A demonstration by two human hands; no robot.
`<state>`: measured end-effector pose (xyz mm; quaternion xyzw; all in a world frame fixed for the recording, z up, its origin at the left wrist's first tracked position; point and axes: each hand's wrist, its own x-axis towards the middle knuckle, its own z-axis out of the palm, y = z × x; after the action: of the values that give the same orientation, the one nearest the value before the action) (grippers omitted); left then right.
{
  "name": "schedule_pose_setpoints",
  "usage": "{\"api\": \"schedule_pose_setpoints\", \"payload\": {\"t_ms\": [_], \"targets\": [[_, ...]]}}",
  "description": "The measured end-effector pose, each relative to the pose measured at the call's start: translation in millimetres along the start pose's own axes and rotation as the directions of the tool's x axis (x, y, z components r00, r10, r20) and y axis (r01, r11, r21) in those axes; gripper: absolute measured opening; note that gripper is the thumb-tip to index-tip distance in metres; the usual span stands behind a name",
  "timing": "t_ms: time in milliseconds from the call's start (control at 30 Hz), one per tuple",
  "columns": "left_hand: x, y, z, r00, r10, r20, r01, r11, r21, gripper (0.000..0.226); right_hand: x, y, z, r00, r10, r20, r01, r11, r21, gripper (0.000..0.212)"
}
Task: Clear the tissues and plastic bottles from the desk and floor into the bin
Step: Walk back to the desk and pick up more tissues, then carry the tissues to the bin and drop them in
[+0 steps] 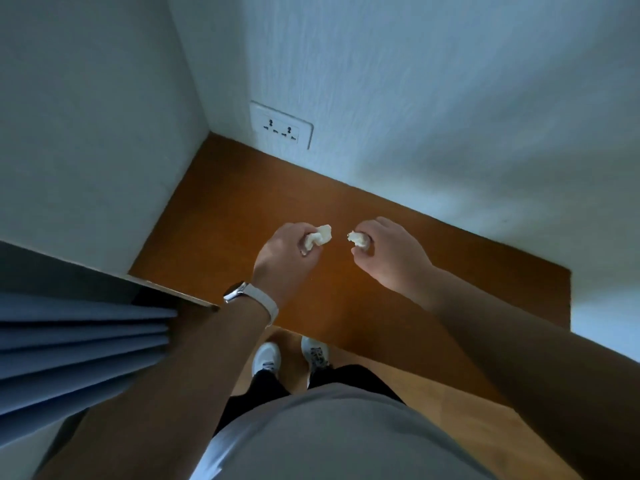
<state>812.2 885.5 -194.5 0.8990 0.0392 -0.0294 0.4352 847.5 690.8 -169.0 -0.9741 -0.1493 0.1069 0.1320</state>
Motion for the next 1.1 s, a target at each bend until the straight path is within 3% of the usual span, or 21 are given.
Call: {"api": "schedule_pose_setpoints", "payload": {"t_ms": [333, 500, 733, 1033, 1100], "targets": [[-18, 45, 3, 0.966, 0.229, 0.118, -0.213, 0.968, -0.134, 0.024, -86, -5, -27, 0.931, 0.301, -0.205, -0.275, 0.95, 0.146, 0.031], [-29, 80, 7, 0.947, 0.256, 0.193, -0.225, 0.96, -0.166, 0.027, -132, 3, -38, 0.843, 0.465, -0.271, -0.4, 0.878, 0.261, 0.03], [-54, 142, 31, 0.891, 0.372, 0.259, -0.339, 0.926, -0.165, 0.024, -204, 33, -60, 0.71, 0.587, -0.389, -0.447, 0.802, 0.396, 0.032], [-152, 238, 131, 0.789, 0.497, 0.36, -0.484, 0.865, -0.134, 0.023, -368, 104, -77, 0.534, 0.72, -0.443, -0.504, 0.692, 0.517, 0.027], [-185, 260, 162, 0.737, 0.554, 0.388, -0.536, 0.828, -0.163, 0.022, -417, 127, -77, 0.477, 0.756, -0.448, -0.524, 0.654, 0.546, 0.024]]}}
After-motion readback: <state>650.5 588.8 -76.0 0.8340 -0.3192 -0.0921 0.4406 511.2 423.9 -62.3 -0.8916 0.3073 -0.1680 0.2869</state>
